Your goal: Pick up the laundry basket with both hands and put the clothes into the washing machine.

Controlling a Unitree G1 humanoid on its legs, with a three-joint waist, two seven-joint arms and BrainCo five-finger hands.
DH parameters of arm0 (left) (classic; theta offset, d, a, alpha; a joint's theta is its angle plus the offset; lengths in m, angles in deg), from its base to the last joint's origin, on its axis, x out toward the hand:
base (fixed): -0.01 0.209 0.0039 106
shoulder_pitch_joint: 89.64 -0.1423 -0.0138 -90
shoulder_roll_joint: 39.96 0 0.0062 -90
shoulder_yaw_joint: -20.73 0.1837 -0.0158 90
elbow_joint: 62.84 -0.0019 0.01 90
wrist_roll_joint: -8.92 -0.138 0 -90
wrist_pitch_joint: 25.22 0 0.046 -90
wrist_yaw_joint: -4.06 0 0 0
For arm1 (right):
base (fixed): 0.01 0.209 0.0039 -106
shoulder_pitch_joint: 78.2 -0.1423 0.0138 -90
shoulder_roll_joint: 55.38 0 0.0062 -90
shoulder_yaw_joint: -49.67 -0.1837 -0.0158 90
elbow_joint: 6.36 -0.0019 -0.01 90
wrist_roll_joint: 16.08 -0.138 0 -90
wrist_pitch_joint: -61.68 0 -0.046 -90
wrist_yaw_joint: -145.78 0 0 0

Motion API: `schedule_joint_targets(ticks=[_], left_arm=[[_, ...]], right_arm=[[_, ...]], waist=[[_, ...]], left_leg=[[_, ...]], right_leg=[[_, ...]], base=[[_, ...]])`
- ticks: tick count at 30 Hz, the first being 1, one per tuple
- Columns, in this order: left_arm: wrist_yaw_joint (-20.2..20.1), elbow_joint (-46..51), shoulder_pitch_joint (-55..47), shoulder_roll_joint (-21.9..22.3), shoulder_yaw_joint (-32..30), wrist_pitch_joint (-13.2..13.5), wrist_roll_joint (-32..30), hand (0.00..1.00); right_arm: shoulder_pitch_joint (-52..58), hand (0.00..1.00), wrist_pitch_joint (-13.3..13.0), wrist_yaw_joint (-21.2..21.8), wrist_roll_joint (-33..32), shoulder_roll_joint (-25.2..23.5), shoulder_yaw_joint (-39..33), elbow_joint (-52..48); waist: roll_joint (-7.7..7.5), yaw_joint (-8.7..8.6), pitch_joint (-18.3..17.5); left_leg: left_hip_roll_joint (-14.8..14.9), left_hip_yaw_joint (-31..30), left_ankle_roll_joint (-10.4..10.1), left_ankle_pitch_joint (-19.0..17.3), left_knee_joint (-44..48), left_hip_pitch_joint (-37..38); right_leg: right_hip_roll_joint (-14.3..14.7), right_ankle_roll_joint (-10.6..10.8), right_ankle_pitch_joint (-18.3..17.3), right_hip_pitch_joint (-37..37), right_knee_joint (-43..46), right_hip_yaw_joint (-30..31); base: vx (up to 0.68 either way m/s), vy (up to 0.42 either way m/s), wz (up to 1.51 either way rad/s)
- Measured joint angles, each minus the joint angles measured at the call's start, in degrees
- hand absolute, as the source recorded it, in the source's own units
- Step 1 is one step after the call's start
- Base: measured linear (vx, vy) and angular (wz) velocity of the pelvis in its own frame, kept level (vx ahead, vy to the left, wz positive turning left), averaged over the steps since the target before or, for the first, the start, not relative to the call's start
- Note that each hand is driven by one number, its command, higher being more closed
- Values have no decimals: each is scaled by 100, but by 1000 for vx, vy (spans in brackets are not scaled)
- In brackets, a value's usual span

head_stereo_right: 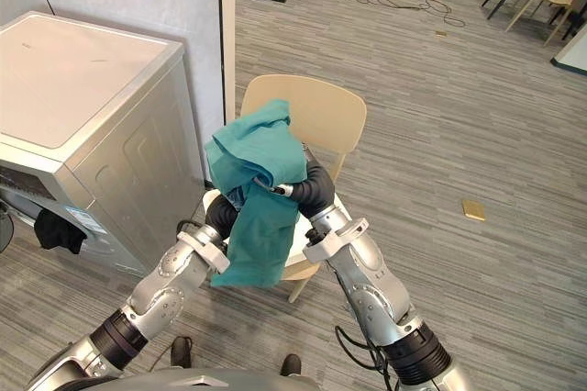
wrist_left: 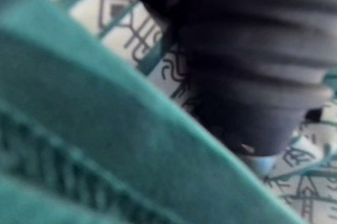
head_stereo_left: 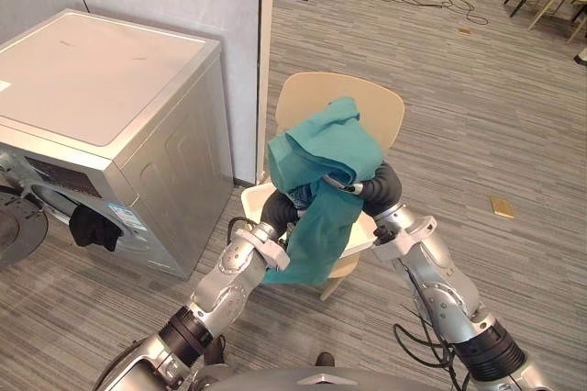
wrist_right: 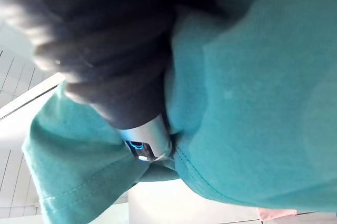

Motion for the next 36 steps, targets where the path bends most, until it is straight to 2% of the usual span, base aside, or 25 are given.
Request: schedule_joint_targets(ticks=[7,13,18,19,22,26,36], left_arm=[[126,2,12,-1,-3,-6,189,100],[101,36,9,-2,-1,-33,-125,100],[113,44,-62,-8,-9,-113,-335,100],[112,44,-81,-8,-9,-125,-362,100],[113,55,-206,-7,-26,-169,-421,100],[149,55,-311,0,-82,-230,-430,100],[282,267,-583,61,-610,-239,-650,100]], right_arm=[[15,100,-1,-160,48,-235,108,133],[30,100,-2,-232,285,-272,104,138],[100,100,-2,-394,491,-490,91,341],[140,0,-2,-394,492,-496,91,341],[298,0,2,-406,507,-601,86,382],[394,0,21,-511,855,-703,-24,572],[650,0,275,-637,1815,-703,-450,950]], waist=[[73,-8,-86],[98,-11,-107],[98,-9,-114],[98,-4,-115],[100,-10,-123],[107,-16,-128],[176,-7,-208]], left_leg=[[-9,-5,6,12,-3,1],[-15,3,5,18,-4,2],[-29,32,5,16,-5,-10],[-29,34,5,16,-5,-10],[-28,75,4,14,-4,-9],[-28,110,5,14,-4,-5],[-34,157,4,9,-4,0]], right_leg=[[-8,9,-28,-1,0,7],[-8,1,-32,-6,-18,67],[-7,5,-25,-27,-52,144],[-7,5,-24,-28,-55,145],[-3,3,-16,-49,-67,186],[2,0,21,-54,-104,228],[1,0,22,-82,-100,321]], base=[[0,0,0],[0,0,0],[2,2,-1],[0,0,0],[30,2,-7],[13,3,-4],[-2,3,-1]])
